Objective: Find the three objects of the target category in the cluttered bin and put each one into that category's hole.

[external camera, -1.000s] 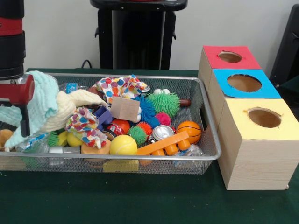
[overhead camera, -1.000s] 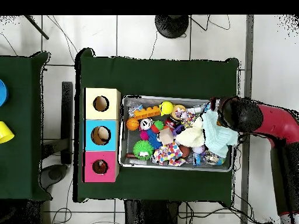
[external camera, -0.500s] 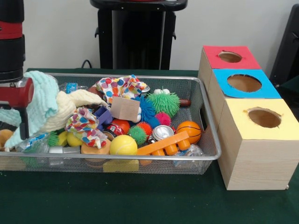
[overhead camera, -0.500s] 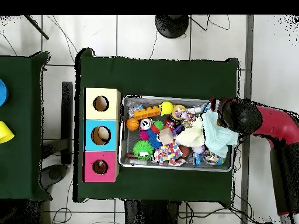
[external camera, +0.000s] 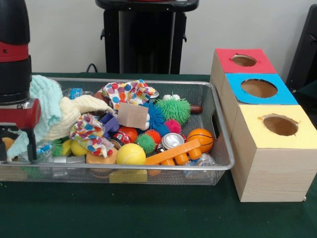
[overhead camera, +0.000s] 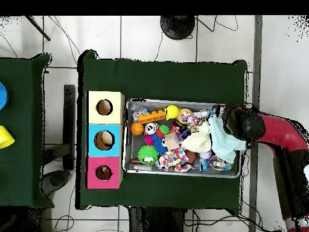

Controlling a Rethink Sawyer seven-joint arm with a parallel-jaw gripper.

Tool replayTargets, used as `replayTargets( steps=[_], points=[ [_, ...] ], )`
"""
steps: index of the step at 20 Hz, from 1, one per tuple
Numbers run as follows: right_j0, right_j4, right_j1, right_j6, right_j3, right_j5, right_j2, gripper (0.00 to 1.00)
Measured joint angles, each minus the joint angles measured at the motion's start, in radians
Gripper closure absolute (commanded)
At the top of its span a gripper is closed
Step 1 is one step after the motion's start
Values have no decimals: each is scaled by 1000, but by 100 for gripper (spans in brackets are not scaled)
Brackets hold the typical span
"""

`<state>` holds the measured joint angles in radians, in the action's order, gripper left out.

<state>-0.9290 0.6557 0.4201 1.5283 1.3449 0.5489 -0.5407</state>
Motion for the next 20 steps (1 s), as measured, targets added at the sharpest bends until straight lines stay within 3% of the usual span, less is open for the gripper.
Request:
replayTargets(
  steps=[20],
  points=[
    [-76,5,39,0,79,-41,-30,0]
  ],
)
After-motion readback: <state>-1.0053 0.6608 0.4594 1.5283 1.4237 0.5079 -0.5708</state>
